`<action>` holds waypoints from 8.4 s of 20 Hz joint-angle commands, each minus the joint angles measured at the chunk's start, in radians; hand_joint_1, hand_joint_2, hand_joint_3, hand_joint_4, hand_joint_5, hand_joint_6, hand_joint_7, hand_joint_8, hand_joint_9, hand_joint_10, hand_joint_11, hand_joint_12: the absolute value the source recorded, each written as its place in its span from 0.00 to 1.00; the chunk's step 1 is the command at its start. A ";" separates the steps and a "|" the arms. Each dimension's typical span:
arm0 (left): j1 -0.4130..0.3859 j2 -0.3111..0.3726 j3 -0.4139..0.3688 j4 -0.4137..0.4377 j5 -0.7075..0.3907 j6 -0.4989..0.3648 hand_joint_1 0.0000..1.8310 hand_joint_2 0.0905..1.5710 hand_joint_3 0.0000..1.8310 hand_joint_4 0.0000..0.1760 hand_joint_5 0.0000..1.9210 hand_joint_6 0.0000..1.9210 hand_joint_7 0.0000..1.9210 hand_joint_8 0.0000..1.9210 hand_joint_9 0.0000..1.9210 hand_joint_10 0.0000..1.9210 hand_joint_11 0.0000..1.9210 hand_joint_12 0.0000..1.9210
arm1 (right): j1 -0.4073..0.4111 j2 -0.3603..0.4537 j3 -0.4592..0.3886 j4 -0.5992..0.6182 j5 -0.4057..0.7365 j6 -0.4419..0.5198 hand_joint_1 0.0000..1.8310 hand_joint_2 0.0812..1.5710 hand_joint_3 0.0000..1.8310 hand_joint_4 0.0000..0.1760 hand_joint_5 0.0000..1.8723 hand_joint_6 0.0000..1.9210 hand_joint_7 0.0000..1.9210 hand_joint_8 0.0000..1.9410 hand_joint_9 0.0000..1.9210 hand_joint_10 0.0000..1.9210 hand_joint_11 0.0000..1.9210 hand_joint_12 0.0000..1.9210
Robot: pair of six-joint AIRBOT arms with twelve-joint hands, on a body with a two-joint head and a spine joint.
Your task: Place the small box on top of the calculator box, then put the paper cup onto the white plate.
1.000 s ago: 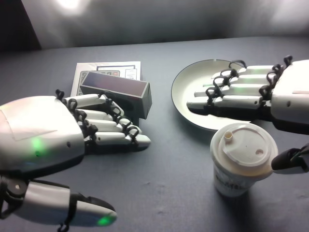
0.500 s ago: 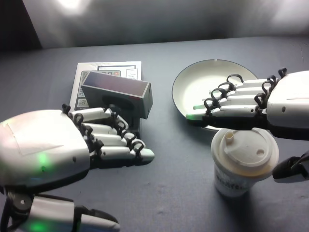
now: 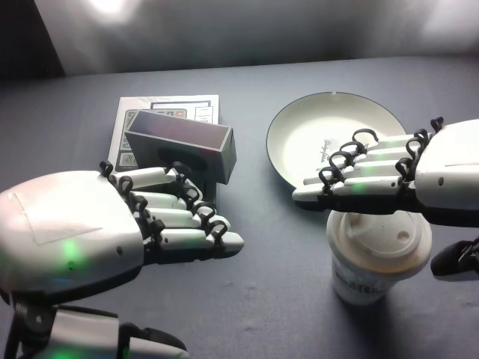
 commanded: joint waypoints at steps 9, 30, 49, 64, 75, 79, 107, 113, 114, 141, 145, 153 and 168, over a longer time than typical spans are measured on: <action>0.003 0.012 -0.038 -0.104 -0.077 0.070 0.09 0.78 0.00 0.00 0.16 0.00 0.18 0.00 0.17 0.00 0.00 0.31 | -0.015 -0.005 0.050 0.011 0.083 0.030 0.84 0.62 0.00 0.00 0.00 0.00 0.00 0.00 0.00 0.00 0.00 0.00; 0.011 0.012 -0.017 -0.101 -0.069 0.071 0.11 0.79 0.00 0.00 0.15 0.00 0.17 0.00 0.16 0.00 0.00 0.29 | -0.062 -0.101 0.114 0.010 0.124 0.028 0.83 0.62 0.00 0.00 0.00 0.00 0.00 0.00 0.00 0.00 0.00 0.00; 0.015 0.012 -0.005 -0.105 -0.069 0.071 0.09 0.80 0.00 0.00 0.15 0.00 0.17 0.00 0.16 0.00 0.00 0.30 | -0.084 -0.125 0.143 0.011 0.120 0.023 0.84 0.64 0.00 0.00 0.00 0.00 0.00 0.00 0.00 0.00 0.00 0.00; 0.011 0.011 -0.005 -0.107 -0.069 0.071 0.13 0.79 0.00 0.00 0.18 0.00 0.20 0.00 0.18 0.00 0.00 0.34 | -0.099 -0.135 0.146 0.008 0.135 0.023 0.87 0.74 0.00 0.00 0.14 0.03 0.12 0.02 0.13 0.03 0.00 0.56; 0.011 0.011 -0.006 -0.103 -0.069 0.071 0.12 0.80 0.00 0.00 0.22 0.01 0.25 0.01 0.23 0.01 0.00 0.45 | -0.099 -0.134 0.146 -0.001 0.148 0.023 0.81 0.69 0.00 0.00 0.50 0.54 0.53 0.41 0.44 0.57 0.43 0.80; 0.011 0.011 -0.006 -0.103 -0.069 0.071 0.11 0.81 0.00 0.00 0.23 0.01 0.26 0.01 0.25 0.01 0.00 0.47 | -0.079 -0.134 0.146 0.000 0.145 0.027 0.81 0.68 0.00 0.00 0.50 0.52 0.54 0.40 0.46 0.54 0.45 0.78; 0.003 0.011 0.001 -0.095 -0.061 0.072 0.11 0.81 0.00 0.00 0.24 0.00 0.27 0.00 0.25 0.00 0.00 0.46 | 0.204 -0.356 0.552 0.031 0.121 0.169 0.81 0.70 0.00 0.00 0.47 0.58 0.51 0.46 0.41 0.59 0.44 0.79; 0.001 0.010 0.002 -0.094 -0.061 0.072 0.10 0.81 0.00 0.00 0.24 0.00 0.27 0.00 0.25 0.00 0.00 0.47 | 0.200 -0.460 0.690 0.009 0.128 0.168 0.81 0.70 0.00 0.00 0.47 0.58 0.51 0.46 0.42 0.59 0.43 0.80; 0.001 0.010 0.002 -0.094 -0.061 0.072 0.10 0.81 0.00 0.00 0.24 0.00 0.27 0.00 0.25 0.00 0.00 0.46 | 0.189 -0.466 0.699 0.019 0.127 0.162 0.81 0.70 0.00 0.00 0.47 0.58 0.51 0.45 0.42 0.58 0.44 0.80; 0.001 0.010 -0.002 -0.079 -0.059 0.063 0.10 0.82 0.00 0.00 0.24 0.00 0.27 0.00 0.26 0.00 0.00 0.49 | 0.053 -0.510 0.794 0.294 0.168 0.040 0.81 0.71 0.00 0.00 0.45 0.59 0.50 0.48 0.41 0.61 0.42 0.82; 0.002 0.010 -0.002 -0.079 -0.058 0.062 0.11 0.81 0.00 0.00 0.24 0.00 0.27 0.00 0.25 0.00 0.00 0.48 | 0.048 -0.502 0.795 0.298 0.183 0.039 0.87 0.73 0.00 0.00 0.35 0.41 0.42 0.59 0.37 0.69 0.36 0.90; 0.002 0.010 -0.002 -0.078 -0.057 0.062 0.12 0.81 0.00 0.00 0.24 0.00 0.27 0.00 0.26 0.00 0.00 0.48 | 0.033 -0.492 0.794 0.333 0.194 0.031 0.60 0.61 0.01 0.00 0.24 0.00 0.26 0.00 0.25 0.03 0.00 0.67; 0.002 0.011 0.000 -0.078 -0.057 0.060 0.10 0.81 0.00 0.00 0.24 0.00 0.27 0.00 0.26 0.00 0.00 0.47 | 0.034 -0.489 0.794 0.333 0.193 0.029 0.41 0.58 0.00 0.00 0.00 0.00 0.05 0.00 0.06 0.00 0.00 0.33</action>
